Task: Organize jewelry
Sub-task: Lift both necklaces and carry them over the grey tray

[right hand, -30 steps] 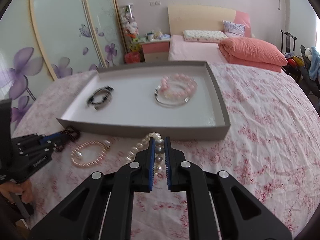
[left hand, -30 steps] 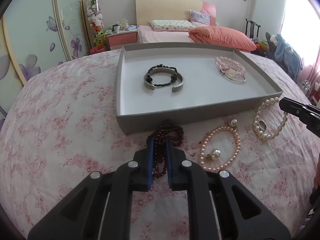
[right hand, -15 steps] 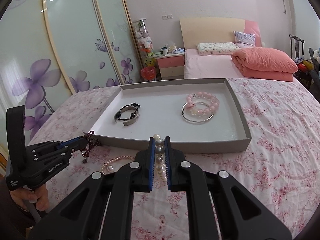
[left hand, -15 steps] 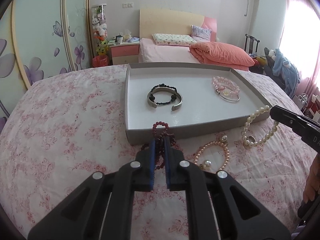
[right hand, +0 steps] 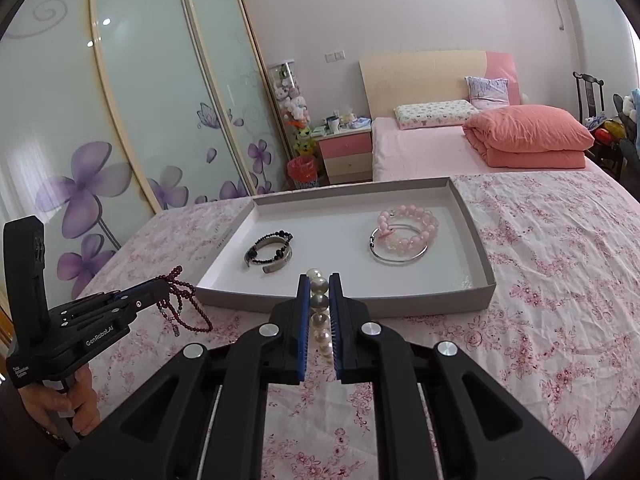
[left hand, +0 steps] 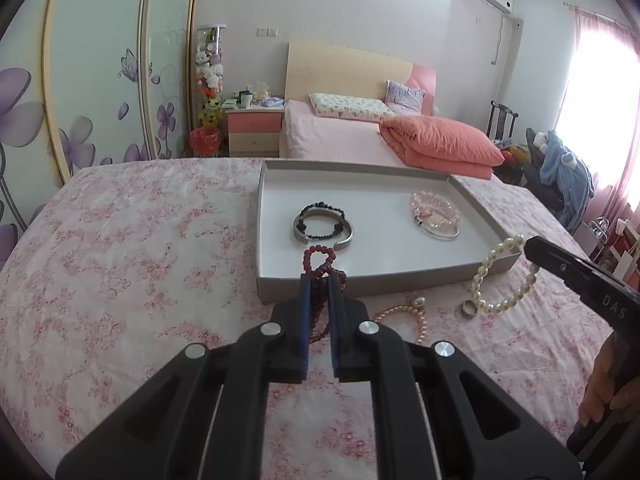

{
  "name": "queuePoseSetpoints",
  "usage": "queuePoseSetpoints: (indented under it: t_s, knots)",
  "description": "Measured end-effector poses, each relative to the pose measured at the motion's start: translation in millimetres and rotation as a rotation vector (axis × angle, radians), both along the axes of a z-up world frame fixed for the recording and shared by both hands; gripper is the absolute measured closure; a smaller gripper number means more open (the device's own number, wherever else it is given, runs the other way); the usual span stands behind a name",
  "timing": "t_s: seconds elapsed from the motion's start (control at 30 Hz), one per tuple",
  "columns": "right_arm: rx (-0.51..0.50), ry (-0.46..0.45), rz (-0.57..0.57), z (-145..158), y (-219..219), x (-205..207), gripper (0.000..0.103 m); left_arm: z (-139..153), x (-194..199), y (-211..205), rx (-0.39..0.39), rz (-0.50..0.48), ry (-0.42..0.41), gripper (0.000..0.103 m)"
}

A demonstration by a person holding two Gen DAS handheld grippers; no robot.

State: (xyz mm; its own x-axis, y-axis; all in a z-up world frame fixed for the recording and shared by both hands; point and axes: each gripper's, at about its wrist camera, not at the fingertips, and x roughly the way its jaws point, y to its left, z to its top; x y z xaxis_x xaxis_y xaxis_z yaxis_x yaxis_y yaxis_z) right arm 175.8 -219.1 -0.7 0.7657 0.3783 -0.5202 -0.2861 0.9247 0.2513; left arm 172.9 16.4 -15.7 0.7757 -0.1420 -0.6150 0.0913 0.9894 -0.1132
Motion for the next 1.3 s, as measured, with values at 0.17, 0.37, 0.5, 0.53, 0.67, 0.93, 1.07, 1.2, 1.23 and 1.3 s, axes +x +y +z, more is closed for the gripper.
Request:
queuePoseSetpoints:
  t_s: [0.17,0.37,0.5,0.53,0.67,0.93,1.07,1.2,1.23,1.3]
  knots:
    - [0.020,-0.026,-0.010,6.6,-3.0,-4.9,0.093,12.2,-10.2,-7.1,-0.002,-0.007,-0.034,0.094]
    - [0.031,-0.105,-0.054,24.4,-9.7,-16.6,0.093,31.4,-22.6,-16.9,0.023,0.026,-0.114,0.094]
    - [0.022,-0.165,-0.087,34.8,-13.1,-24.7,0.093,41.5,-28.8,-22.9,0.034,0.049,-0.158,0.094]
    - [0.017,-0.179,-0.094,36.7,-13.6,-26.0,0.093,43.1,-30.2,-24.6,0.040,0.053,-0.168,0.094]
    - [0.001,-0.214,-0.109,42.3,-14.7,-30.8,0.093,48.1,-33.9,-31.1,0.060,0.057,-0.195,0.094]
    - [-0.028,-0.243,-0.120,43.7,-16.1,-33.8,0.093,50.5,-32.0,-36.4,0.072,0.057,-0.201,0.094]
    - [-0.037,-0.253,-0.122,46.8,-14.3,-31.0,0.093,50.8,-27.8,-36.6,0.075,0.051,-0.198,0.094]
    - [-0.048,-0.286,-0.131,56.7,-13.1,-19.7,0.093,55.3,-11.4,-38.8,0.084,0.049,-0.206,0.094]
    - [-0.048,-0.293,-0.134,57.6,-12.2,-17.0,0.093,56.7,-6.4,-40.1,0.089,0.051,-0.211,0.094]
    - [-0.043,-0.299,-0.142,62.9,-12.3,-6.3,0.093,58.1,3.8,-42.3,0.089,0.045,-0.212,0.094]
